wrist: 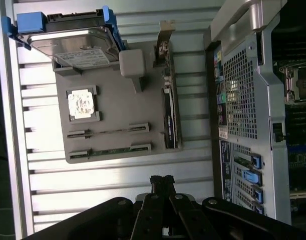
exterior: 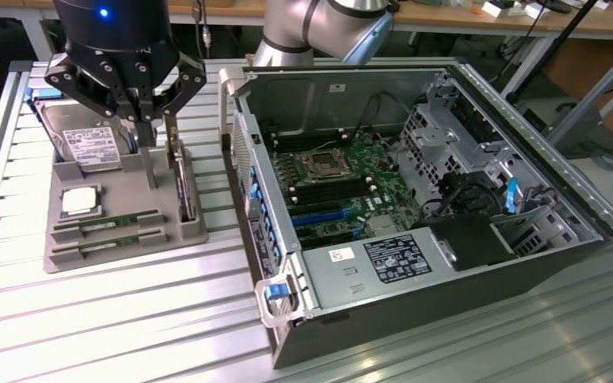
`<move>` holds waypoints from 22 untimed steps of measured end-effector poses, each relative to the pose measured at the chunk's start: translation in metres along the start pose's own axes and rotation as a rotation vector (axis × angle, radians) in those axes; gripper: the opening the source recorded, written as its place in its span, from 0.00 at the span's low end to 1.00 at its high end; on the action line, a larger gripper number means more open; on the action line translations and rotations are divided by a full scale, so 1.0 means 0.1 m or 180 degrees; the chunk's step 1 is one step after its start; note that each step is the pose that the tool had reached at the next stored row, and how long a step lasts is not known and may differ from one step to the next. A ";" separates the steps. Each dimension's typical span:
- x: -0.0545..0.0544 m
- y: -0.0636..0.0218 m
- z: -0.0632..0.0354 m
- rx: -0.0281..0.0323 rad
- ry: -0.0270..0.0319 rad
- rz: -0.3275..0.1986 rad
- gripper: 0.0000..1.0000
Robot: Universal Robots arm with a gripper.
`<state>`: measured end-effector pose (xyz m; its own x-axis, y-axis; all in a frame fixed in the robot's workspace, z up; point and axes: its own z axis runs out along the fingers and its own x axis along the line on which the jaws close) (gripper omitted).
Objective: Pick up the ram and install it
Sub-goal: 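Reach for the ram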
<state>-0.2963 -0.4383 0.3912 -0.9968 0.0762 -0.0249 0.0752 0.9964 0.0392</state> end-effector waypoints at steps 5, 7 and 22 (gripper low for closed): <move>0.00 -0.008 0.000 0.0017 -0.0001 -0.0001 0.11; 0.00 -0.014 0.001 0.0027 -0.0002 -0.0001 0.11; 0.16 -0.083 0.021 0.0051 -0.0004 -0.0002 0.11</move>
<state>-0.3127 -0.4452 0.3884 -0.9968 0.0757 -0.0261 0.0751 0.9969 0.0233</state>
